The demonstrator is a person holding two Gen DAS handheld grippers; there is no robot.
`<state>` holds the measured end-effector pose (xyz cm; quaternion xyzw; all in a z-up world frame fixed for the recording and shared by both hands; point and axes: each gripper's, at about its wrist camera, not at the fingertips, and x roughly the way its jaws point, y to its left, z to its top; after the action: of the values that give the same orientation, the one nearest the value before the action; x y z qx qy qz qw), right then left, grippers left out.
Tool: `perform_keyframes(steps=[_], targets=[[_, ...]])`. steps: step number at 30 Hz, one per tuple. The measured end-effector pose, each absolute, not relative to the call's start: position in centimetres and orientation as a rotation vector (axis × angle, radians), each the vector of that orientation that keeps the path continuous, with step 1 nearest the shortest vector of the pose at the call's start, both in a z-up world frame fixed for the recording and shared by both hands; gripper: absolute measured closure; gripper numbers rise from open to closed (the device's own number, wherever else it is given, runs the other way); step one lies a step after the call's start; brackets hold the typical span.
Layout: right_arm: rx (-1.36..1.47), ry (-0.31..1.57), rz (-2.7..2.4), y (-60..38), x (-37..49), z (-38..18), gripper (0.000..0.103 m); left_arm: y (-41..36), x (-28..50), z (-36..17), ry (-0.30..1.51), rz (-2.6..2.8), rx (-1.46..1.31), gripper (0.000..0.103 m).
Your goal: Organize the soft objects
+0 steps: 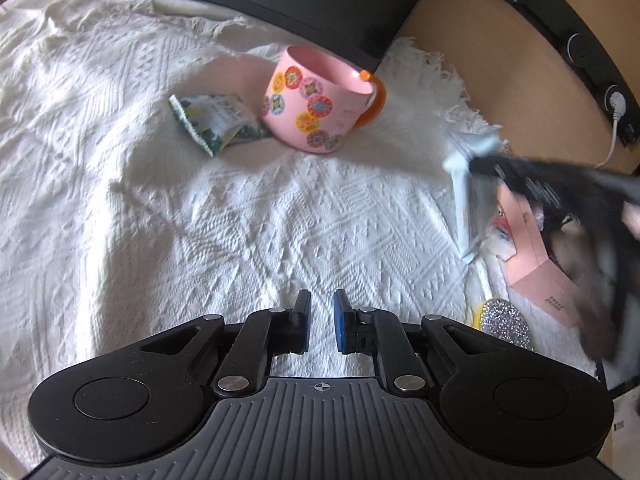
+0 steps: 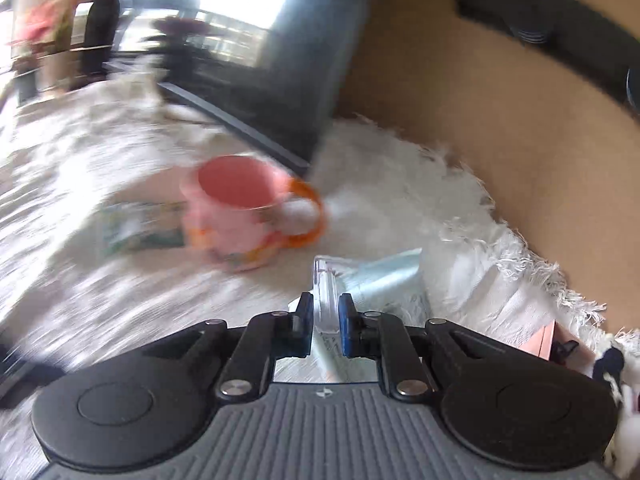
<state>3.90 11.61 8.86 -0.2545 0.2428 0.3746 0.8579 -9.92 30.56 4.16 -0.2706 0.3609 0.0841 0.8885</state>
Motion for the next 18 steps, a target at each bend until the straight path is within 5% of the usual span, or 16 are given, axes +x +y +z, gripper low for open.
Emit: perform_keyframes(steps=[4, 8, 11, 18], targets=[[-0.563, 0.575, 0.886, 9.2, -1.9, 7.1, 0.090, 30.5, -10.0, 4.7, 0.757, 0.200, -0.522, 0.090], [-0.633, 0.626, 0.888, 6.8, -5.7, 4.1, 0.059, 29.7, -10.4, 5.3, 0.768, 0.211, -0.463, 0.090], [-0.608, 0.637, 0.860, 4.1, -7.0, 3.5, 0.051, 28.7, -10.5, 5.2, 0.777, 0.164, -0.427, 0.090], [-0.453, 0.662, 0.700, -2.4, -6.7, 4.2, 0.044, 25.3, -9.3, 5.0, 0.803, 0.060, -0.352, 0.090]])
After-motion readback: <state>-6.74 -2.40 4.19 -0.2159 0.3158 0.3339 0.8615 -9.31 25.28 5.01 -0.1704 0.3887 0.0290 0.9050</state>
